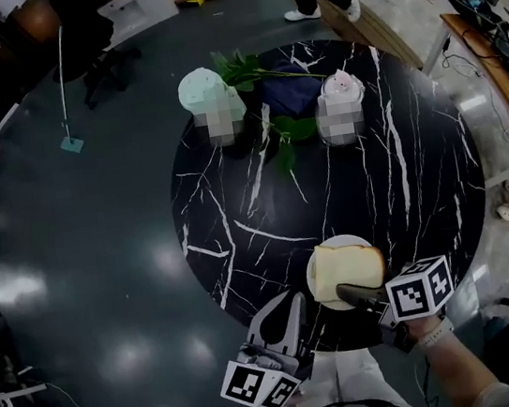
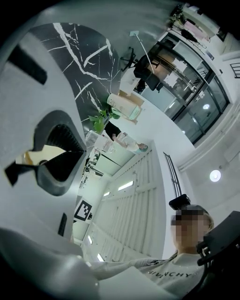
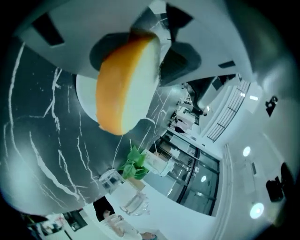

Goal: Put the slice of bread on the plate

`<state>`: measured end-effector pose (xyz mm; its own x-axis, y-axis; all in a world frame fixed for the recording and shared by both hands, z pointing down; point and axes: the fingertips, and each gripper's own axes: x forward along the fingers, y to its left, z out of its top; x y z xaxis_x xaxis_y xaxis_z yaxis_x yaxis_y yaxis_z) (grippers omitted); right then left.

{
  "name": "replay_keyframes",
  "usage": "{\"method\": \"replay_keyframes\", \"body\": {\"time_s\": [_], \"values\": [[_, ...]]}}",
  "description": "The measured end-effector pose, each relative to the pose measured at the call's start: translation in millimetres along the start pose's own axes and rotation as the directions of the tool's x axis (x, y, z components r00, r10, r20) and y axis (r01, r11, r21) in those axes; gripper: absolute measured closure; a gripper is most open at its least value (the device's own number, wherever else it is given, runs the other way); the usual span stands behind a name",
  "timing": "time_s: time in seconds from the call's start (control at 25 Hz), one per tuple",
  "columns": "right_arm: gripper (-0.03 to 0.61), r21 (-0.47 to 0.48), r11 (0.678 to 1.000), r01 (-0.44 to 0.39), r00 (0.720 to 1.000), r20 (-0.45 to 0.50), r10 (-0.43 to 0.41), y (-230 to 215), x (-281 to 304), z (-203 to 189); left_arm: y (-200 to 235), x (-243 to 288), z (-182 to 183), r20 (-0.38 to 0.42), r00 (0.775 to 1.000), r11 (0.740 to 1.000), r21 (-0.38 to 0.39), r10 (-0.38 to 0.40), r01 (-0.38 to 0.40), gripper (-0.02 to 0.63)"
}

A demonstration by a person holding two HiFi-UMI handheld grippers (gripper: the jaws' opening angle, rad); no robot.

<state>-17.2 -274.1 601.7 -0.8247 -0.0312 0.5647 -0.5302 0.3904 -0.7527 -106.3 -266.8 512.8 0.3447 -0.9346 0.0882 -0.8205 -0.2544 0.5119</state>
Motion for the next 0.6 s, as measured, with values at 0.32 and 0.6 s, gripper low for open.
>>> {"method": "replay_keyframes", "body": {"time_s": [0.32, 0.6], "values": [[0.333, -0.279, 0.946, 0.166, 0.978, -0.078, -0.195, -4, -7, -5, -2, -6, 13, 0.034, 0.999, 1.0, -0.015, 0.001, 0.0, 0.606], [0.256, -0.334, 0.92, 0.203, 0.966, -0.086, -0.244, -8, -16, 1, -10, -9, 23, 0.064, 0.998, 1.0, -0.024, -0.014, 0.015, 0.606]]}}
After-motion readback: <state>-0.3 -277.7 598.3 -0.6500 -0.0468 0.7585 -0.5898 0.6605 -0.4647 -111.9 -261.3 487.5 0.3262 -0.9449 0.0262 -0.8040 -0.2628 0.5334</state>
